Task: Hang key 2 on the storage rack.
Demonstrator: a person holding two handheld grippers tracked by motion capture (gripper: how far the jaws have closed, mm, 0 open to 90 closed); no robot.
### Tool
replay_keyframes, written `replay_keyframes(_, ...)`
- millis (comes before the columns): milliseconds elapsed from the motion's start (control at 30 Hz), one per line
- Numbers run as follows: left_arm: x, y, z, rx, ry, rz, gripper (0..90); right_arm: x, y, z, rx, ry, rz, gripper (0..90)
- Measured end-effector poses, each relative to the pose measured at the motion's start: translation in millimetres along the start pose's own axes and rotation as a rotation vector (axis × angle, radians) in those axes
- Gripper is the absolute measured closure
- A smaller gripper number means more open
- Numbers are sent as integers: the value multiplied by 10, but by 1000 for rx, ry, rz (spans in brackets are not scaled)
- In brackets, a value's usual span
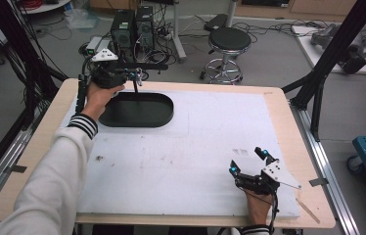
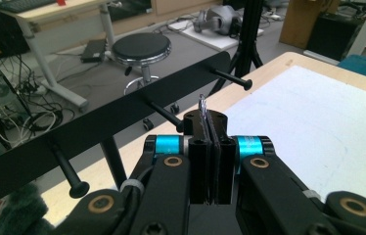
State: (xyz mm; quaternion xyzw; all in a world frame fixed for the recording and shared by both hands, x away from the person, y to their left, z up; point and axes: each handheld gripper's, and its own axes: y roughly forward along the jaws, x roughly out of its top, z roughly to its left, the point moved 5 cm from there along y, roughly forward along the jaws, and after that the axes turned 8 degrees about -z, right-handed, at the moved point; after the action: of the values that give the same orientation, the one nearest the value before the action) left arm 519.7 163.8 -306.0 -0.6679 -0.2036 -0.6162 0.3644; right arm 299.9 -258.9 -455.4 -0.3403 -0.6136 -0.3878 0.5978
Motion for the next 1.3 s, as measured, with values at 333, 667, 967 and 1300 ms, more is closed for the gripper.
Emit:
replay_keyframes(333,136,22,-16,-21,29,40,881,-1,-2,5,0,5,3,8)
replay_keyframes(667,110,112,-6,-41,28,95,880,-1,-2,5,0,4,3,8)
replay_keyframes(967,98,147,27,-39,34,121,880,-2,-1,6,2,0,4,8)
replay_keyframes(1300,76,154,51,-20,53,151,880,-1,-1,7,3,1,3,8)
